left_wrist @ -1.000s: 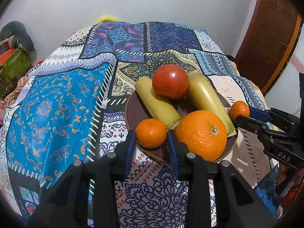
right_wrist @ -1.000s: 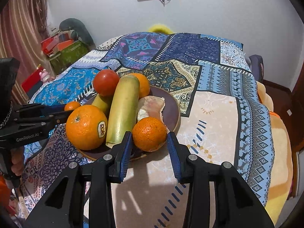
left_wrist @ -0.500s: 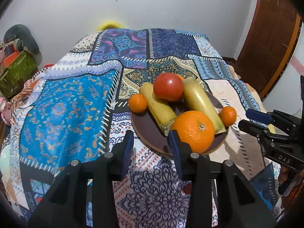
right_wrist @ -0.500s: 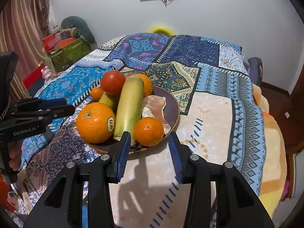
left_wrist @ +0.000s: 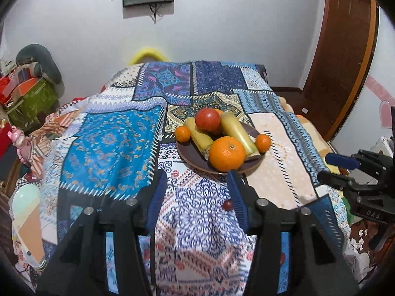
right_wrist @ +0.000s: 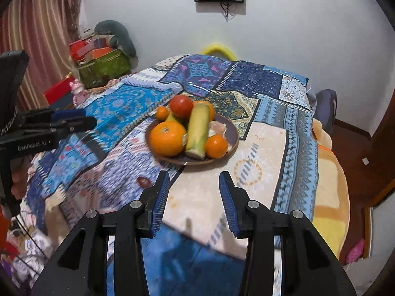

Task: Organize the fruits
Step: 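Move the right gripper to the small dark red date and grasp it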

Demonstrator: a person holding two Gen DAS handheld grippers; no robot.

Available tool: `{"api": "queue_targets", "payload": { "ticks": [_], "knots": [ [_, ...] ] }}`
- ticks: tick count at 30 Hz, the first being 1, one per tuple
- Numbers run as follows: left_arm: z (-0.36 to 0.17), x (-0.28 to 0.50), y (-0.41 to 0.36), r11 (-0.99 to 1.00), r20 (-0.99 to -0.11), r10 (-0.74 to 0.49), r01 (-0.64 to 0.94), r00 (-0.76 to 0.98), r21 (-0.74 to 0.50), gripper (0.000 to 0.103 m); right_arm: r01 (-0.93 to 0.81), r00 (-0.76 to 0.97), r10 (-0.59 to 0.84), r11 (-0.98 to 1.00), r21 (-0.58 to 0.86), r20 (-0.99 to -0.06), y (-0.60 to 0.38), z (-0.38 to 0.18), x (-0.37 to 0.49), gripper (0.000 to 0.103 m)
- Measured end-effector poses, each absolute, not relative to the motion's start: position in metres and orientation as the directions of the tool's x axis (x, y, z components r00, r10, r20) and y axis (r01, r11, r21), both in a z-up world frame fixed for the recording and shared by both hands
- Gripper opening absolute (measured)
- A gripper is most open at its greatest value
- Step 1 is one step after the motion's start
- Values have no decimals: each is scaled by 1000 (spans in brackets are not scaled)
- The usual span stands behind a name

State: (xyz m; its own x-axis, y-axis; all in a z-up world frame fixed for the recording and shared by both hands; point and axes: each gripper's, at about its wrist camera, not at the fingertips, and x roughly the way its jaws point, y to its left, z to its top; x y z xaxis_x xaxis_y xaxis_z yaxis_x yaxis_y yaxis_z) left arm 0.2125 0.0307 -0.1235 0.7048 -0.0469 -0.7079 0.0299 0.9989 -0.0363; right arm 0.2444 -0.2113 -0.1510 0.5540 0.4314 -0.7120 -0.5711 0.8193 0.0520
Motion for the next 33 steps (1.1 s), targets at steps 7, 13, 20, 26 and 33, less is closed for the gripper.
{"api": "queue_targets", "payload": {
  "ticks": [7, 13, 20, 26, 33],
  "knots": [
    [-117, 169, 25, 999, -698, -48, 41, 714, -26, 60, -579, 526, 444, 812, 77, -725, -212, -152, 204, 43],
    [-128, 144, 23, 999, -715, -46, 51, 698, -15, 67, -587, 470, 447, 802, 109, -761, -203, -171, 185, 43],
    [-148, 133, 28, 999, -751, -52, 47, 658, -29, 67, -589, 356, 445, 790, 173, -822, -185, -209, 186, 43],
    [-163, 136, 34, 999, -774, -52, 30, 631, -43, 67, -605, 292, 435, 774, 187, -852, -168, -232, 183, 43],
    [-179, 149, 34, 998, -796, -67, 30, 601, -62, 67, -618, 255, 422, 763, 189, -870, -161, -246, 181, 24]
  ]
}}
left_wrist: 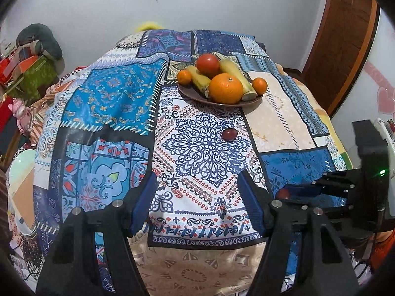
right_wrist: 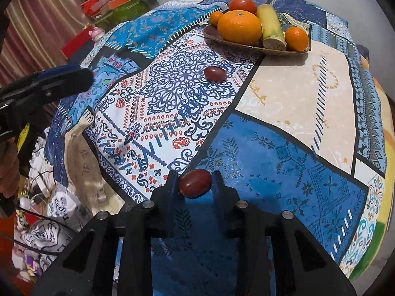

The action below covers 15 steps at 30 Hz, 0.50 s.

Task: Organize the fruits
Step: 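Move the right gripper to the small dark red date and grasp it, then carry the date with the right gripper onto the plate and release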

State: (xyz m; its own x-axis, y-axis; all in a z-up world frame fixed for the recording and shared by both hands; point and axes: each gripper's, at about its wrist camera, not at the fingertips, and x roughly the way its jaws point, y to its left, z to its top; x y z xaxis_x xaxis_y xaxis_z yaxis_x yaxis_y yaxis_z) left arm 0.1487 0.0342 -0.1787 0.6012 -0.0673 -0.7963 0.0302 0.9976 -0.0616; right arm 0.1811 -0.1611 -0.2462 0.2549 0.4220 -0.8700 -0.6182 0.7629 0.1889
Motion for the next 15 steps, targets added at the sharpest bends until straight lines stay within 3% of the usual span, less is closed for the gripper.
{"api": "queue_targets", "payload": {
  "ticks": [12, 15],
  "knots": [
    [-203, 200, 7, 993, -828, -112, 83, 549, -79, 67, -566, 398, 446, 807, 168, -802, -197, -211, 214, 24],
    [-213, 217, -3, 992, -840, -121, 103, 529, -78, 61, -547, 434, 439, 822, 157, -787, -206, -205, 225, 24]
  ]
}}
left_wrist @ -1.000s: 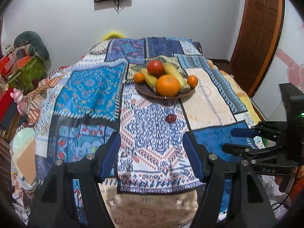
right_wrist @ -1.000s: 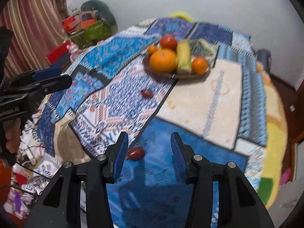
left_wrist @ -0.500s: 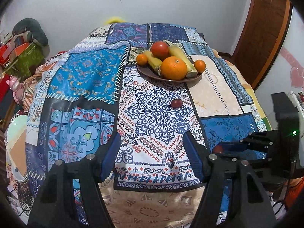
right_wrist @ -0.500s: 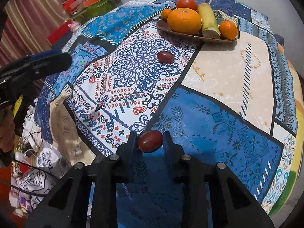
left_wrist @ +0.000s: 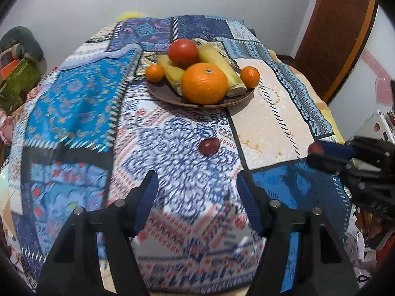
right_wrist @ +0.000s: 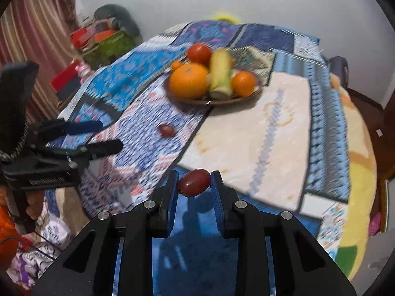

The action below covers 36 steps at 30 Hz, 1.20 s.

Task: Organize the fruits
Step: 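Carry the date with the right gripper onto the plate and release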

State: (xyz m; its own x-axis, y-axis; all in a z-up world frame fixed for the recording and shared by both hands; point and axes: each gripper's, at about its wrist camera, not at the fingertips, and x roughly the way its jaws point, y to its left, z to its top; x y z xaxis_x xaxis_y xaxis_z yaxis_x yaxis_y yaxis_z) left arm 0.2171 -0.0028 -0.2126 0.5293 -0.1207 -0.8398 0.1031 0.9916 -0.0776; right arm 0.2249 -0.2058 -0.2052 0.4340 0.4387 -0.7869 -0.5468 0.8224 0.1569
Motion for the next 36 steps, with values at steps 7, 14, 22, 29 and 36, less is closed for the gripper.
{"api": "queue_targets", "payload": {
  "ticks": [7, 14, 22, 29, 36],
  "knots": [
    [-238, 254, -16, 990, -867, -124, 119, 482, -76, 50, -509, 479, 432, 846, 159, -764, -223, -202, 250, 24],
    [-253, 274, -20, 990, -875, -122, 120, 469, -74, 44, -500, 486, 433, 850, 165, -759, -229, -206, 268, 24],
    [-255, 277, -15, 992, -863, -110, 113, 492, -62, 24, -506, 487, 440, 846, 167, -754, -222, -207, 275, 24],
    [-245, 272, -4, 992, -850, -122, 102, 513, -81, 24, -511, 498, 451, 843, 170, -740, -218, -200, 280, 24],
    [-214, 267, 12, 995, -806, -98, 80, 583, -64, 24, -526, 514, 456, 837, 153, -727, -207, -190, 287, 24]
  ]
}}
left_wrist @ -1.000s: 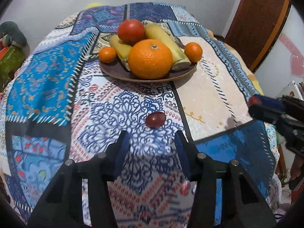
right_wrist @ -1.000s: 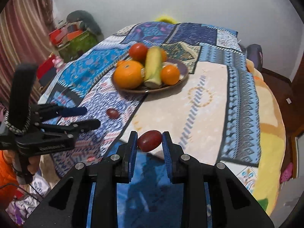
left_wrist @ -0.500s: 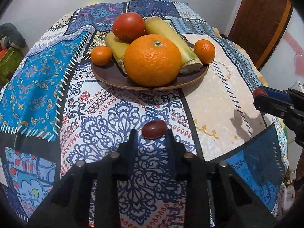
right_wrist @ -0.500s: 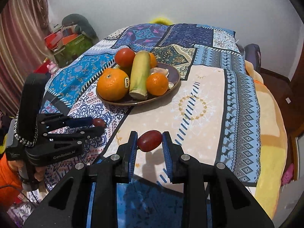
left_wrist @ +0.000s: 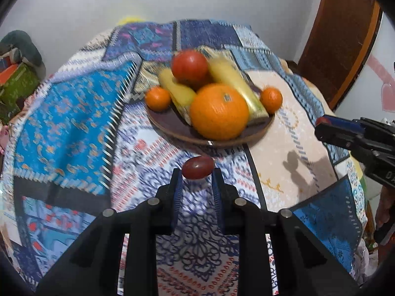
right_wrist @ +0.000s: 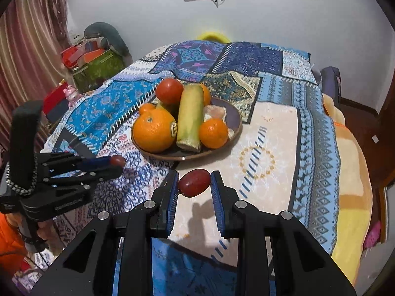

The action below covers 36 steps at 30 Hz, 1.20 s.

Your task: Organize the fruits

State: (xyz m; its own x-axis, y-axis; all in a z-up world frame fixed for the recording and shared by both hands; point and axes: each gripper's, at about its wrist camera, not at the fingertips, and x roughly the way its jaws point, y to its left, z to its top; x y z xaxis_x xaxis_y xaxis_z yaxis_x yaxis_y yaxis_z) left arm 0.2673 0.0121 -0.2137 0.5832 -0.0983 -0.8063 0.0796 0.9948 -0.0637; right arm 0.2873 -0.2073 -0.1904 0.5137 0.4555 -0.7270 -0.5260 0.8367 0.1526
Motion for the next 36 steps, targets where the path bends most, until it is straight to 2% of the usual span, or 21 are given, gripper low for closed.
{"api": "queue_targets", "payload": {
  "ticks": [13, 28, 29, 32, 36],
  "knots": [
    [-189, 301, 39, 996, -756, -86, 56, 649, -66, 24, -594, 548, 500, 797, 109, -670, -163, -167, 320, 24],
    [-221, 344, 47, 994, -789, -104, 48, 606, -94, 24, -599, 505, 518, 786, 151, -690, -125, -195, 367, 24],
    [-222, 345, 46, 994, -789, -105, 50, 605, -95, 24, -599, 499, 520, 785, 158, -693, -125, -197, 368, 26],
    [-222, 344, 46, 994, -788, -105, 49, 607, -94, 24, -588, 502, 516, 792, 163, -694, -128, -199, 370, 42],
    [-214, 337, 49, 995, -781, -99, 35, 617, -98, 24, -581, 516, 517, 797, 165, -683, -134, -194, 366, 43]
  ]
}}
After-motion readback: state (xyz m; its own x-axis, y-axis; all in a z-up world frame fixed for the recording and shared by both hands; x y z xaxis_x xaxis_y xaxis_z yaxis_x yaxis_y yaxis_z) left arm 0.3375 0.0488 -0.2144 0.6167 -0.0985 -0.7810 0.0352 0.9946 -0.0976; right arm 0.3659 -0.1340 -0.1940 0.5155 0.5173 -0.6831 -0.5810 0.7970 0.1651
